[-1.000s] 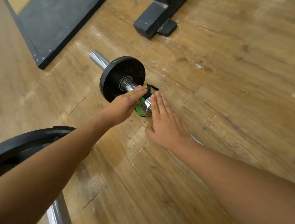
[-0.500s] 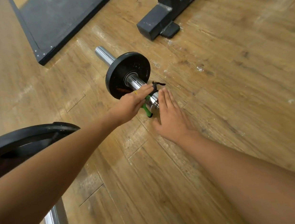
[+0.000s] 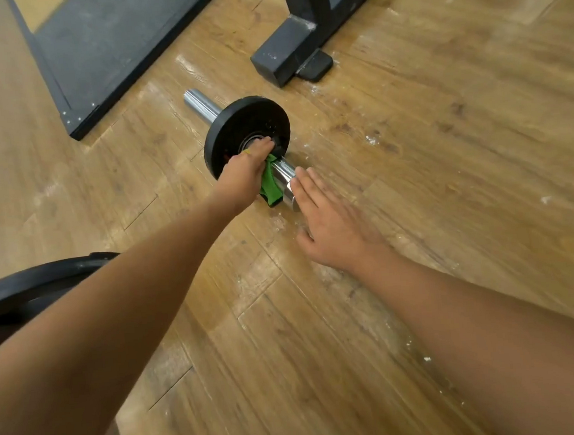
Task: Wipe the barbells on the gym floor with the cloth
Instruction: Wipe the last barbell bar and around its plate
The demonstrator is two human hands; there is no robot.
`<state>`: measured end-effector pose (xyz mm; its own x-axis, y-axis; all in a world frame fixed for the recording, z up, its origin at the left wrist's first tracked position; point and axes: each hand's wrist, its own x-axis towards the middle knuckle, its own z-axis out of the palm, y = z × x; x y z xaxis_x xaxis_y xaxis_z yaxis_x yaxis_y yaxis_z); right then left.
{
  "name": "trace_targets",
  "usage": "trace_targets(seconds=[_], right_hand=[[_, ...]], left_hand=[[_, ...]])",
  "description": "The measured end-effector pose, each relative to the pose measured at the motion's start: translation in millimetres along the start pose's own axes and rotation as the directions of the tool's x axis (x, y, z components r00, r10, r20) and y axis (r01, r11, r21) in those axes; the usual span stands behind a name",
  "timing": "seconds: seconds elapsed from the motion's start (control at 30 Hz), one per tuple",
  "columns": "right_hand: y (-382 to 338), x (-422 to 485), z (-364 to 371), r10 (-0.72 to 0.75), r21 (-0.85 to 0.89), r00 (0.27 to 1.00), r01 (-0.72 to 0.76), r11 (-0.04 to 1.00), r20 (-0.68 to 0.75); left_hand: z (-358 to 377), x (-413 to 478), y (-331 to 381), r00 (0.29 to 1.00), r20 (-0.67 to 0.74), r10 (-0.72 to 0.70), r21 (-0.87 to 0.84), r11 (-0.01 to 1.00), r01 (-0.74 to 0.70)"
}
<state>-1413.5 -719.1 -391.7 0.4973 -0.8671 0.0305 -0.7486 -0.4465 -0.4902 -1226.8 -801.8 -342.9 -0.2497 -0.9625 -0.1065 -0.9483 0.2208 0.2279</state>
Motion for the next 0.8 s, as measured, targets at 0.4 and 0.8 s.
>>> trace_targets(seconds=[0.4, 0.8], right_hand=[[26, 5, -10, -0.066, -0.139, 0.998, 0.069, 0.988, 0.026], [49, 14, -19, -0.045, -0.063, 0.998, 0.048, 0.997, 0.039]], left_hand=[[-1, 14, 24, 0.991, 0.127, 0.050, 0.058, 0.997, -0.058], [-30, 71, 56, 0.886, 0.439, -0.149, 0.284, 0.959, 0.021]])
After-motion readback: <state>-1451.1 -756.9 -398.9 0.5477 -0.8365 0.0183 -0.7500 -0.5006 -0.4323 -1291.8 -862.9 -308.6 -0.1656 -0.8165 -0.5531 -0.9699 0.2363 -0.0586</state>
